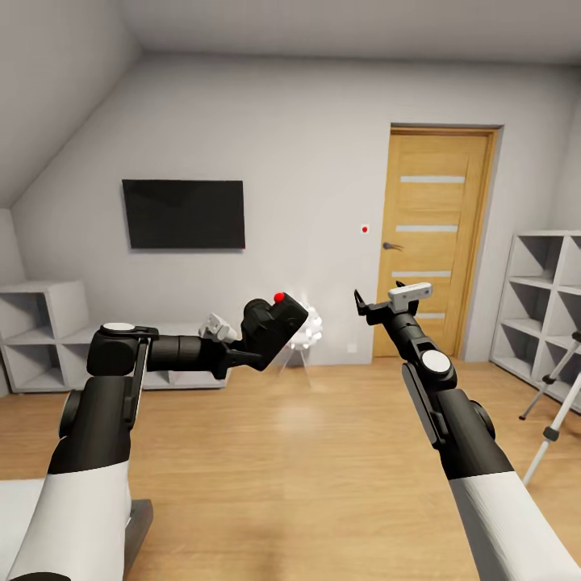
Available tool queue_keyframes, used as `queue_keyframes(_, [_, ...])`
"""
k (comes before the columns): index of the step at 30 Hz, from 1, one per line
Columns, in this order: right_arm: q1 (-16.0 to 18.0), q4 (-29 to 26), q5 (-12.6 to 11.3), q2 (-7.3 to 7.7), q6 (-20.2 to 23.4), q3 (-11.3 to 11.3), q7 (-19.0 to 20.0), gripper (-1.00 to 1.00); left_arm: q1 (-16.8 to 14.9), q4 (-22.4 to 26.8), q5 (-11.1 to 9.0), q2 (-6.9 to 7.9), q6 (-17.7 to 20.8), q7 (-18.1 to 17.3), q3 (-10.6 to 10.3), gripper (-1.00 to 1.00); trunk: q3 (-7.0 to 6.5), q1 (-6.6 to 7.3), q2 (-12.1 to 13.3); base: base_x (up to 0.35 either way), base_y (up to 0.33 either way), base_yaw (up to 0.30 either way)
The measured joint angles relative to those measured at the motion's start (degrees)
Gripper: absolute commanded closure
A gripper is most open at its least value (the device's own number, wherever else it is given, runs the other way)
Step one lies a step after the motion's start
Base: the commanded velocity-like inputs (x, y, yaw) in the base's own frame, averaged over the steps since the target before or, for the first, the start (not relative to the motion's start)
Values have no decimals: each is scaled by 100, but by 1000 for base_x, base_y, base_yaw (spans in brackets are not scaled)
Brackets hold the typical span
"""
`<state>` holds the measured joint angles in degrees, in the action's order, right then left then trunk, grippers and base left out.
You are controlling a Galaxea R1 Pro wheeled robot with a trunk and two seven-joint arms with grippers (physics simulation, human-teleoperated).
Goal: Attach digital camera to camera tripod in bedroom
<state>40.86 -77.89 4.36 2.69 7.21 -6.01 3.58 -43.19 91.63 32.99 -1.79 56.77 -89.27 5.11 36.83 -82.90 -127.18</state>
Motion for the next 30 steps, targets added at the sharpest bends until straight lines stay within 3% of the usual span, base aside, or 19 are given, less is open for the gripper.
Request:
queue_keyframes(15, [-2, 36, 1, 2, 0, 3, 0, -100, 0, -126, 1, 7, -8, 14, -49, 100, -269, 330, 602, 0, 0, 0])
queue_keyframes(24, [-3, 37, -1, 1, 0, 4, 3, -100, 0, -472, 2, 34, -7, 290, -427, 100, -431, 527, 963, 0, 0, 0])
queue_keyframes(28, [-3, 38, -1, 1, 0, 3, 0, -100, 1, -733, 13, 47, -5, 756, -797, 100, -502, 615, 1124, 0, 0, 0])
queue_keyframes(30, [-3, 38, 0, 0, 0, 4, -1, -100, 0, -808, 5, 48, -1, 877, -859, 100, -539, 659, 1204, 0, 0, 0])
